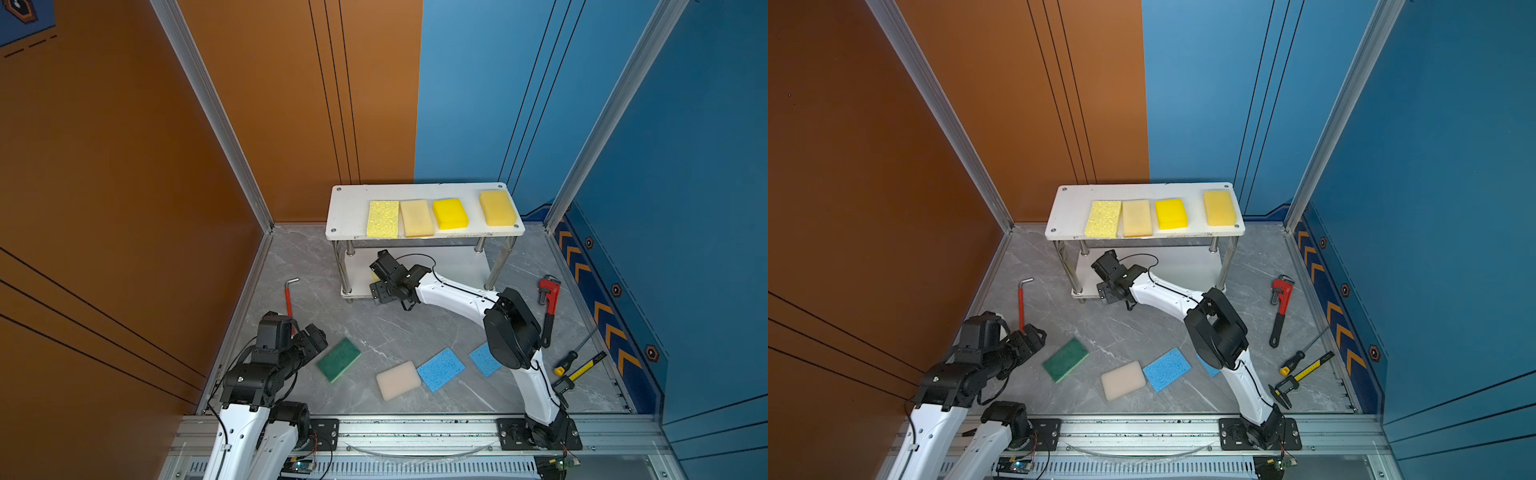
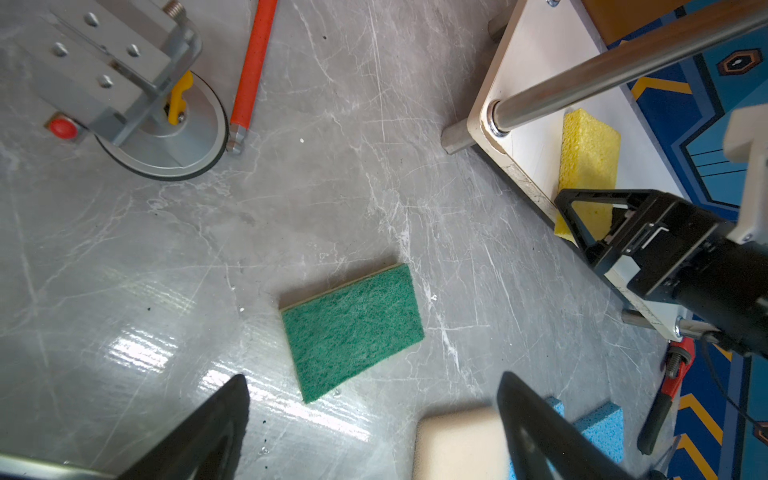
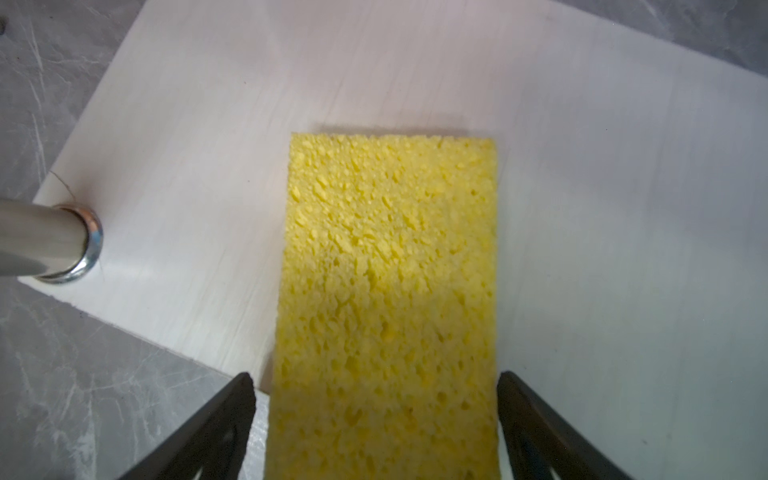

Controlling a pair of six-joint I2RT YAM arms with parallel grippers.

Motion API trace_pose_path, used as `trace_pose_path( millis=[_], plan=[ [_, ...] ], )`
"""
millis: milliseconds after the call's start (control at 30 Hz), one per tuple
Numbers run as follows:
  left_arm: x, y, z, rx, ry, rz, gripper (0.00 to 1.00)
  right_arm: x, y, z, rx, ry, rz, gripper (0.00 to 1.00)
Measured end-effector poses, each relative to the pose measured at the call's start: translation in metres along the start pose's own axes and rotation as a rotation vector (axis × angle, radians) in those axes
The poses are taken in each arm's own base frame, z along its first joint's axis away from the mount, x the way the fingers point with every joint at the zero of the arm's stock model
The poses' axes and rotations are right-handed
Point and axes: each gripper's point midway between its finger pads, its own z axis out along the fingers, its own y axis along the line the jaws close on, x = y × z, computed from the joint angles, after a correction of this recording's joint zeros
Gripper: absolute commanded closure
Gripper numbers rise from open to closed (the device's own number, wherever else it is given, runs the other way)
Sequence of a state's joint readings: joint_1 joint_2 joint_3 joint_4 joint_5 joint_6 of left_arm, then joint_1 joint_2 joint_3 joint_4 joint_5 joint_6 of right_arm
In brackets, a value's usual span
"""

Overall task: Arrange cleaning sponges on a shelf
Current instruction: Place the cleaning sponge at the shelf, then move the cleaning sponge to the shelf.

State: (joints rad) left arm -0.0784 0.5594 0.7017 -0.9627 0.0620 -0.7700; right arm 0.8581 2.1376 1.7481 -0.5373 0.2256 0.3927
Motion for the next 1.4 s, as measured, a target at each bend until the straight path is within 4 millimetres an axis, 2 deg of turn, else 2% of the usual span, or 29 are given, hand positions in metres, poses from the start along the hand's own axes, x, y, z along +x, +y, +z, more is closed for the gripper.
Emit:
trace_pose_path(
  millis=[100, 300, 433, 500, 633, 733, 800, 1033, 1400],
  plan=[
    [0.000, 0.000, 0.000, 0.000, 0.000, 0.003, 0.06, 0.009, -0.005, -0.016, -0.001, 0.005, 0.000, 0.06],
    [-0.001, -0.001, -0.002, 0.010, -0.011, 0.004, 0.06, 0.011, -0.009, -0.063, -0.030, -0.042, 0.022, 0.08],
    [-0.001, -0.001, -0.003, 0.016, -0.017, 0.004, 0.06, 0.022, -0.009, -0.077, -0.058, -0.034, 0.029, 0.18],
    [-0.001, -0.001, -0.003, 0.016, -0.017, 0.004, 0.06, 0.031, -0.007, -0.074, -0.073, -0.007, 0.030, 0.27],
    [-0.001, -0.001, -0.003, 0.015, -0.018, 0.003, 0.06, 0.046, -0.002, -0.064, -0.109, 0.051, 0.028, 0.58],
    [-0.001, -0.001, -0.003, 0.015, -0.018, 0.003, 0.06, 0.052, 0.000, -0.052, -0.134, 0.091, 0.037, 0.71],
    [-0.001, -0.001, -0.003, 0.015, -0.018, 0.003, 0.06, 0.055, -0.002, -0.042, -0.143, 0.117, 0.046, 0.76],
    [-0.001, -0.001, -0.003, 0.015, -0.018, 0.007, 0.06, 0.054, -0.004, -0.011, -0.183, 0.184, 0.093, 0.81],
    [-0.002, 0.000, -0.003, 0.012, -0.020, 0.018, 0.06, 0.042, 0.014, 0.002, -0.252, 0.196, 0.106, 0.80]
  ],
)
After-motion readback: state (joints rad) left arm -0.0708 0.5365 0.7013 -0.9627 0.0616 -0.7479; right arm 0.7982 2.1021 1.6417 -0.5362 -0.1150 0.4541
